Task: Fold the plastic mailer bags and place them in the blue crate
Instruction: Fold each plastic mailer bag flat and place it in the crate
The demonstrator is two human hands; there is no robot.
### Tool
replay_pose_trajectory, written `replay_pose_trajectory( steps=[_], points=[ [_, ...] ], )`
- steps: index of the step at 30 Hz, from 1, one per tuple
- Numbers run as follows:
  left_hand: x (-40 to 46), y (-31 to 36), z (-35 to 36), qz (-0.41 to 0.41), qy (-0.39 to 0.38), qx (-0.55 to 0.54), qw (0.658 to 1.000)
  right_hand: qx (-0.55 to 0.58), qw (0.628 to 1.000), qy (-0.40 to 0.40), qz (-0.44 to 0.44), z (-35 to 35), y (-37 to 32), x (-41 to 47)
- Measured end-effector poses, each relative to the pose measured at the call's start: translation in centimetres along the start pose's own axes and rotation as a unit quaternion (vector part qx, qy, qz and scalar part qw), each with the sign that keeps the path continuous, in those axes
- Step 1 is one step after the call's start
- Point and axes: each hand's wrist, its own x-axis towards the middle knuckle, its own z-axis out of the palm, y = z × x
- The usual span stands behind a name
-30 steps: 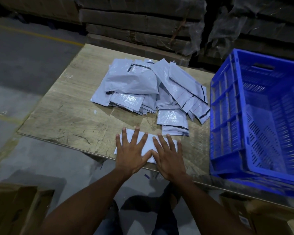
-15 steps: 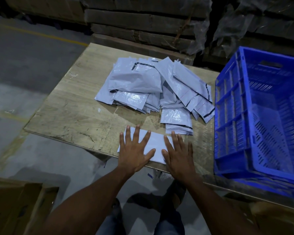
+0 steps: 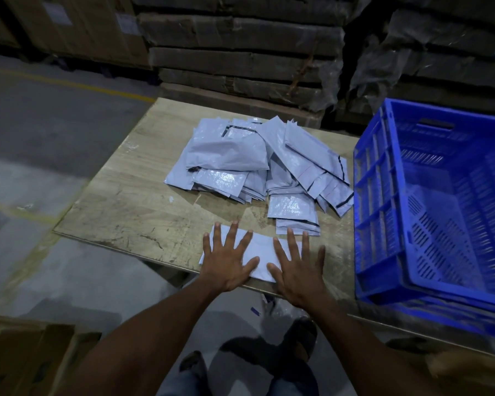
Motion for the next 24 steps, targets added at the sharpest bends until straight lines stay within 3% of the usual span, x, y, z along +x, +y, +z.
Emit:
replay_pose_trajectory(
  steps=[4, 7, 12, 16, 20, 24],
  points=[
    [0.0, -0.7, -0.1, 0.021, 0.009, -0.019, 1.000, -0.024, 0.988, -0.006, -0.152, -0.3, -0.1, -1.2],
    [-0.4, -0.7, -1.1, 0.021, -0.028, -0.007, 0.999, -0.035, 0.987, -0.006, -0.158, -0.2, 0.3, -1.3],
    [-3.2, -2.9, -1.6, 0.148, 0.066, 0.155, 0.974, -0.016, 0.987, -0.011, -0.159, -0.8, 0.3, -0.4],
    [-3.0, -3.4, -2.0, 0.092, 0.077, 0.163, 0.979, -0.062, 0.979, 0.018, -0.195, -1.4, -0.1, -0.6],
    [-3.1, -3.0, -2.4, 0.045, 0.099, 0.107, 0.988, -0.165, 0.912, 0.102, -0.363, -1.5, -0.7, -1.4],
    [-3.2, -3.5, -1.9, 0.049, 0.079, 0.037, 0.995, -0.161, 0.919, 0.050, -0.355, -1.8, -1.2, -0.2]
  ],
)
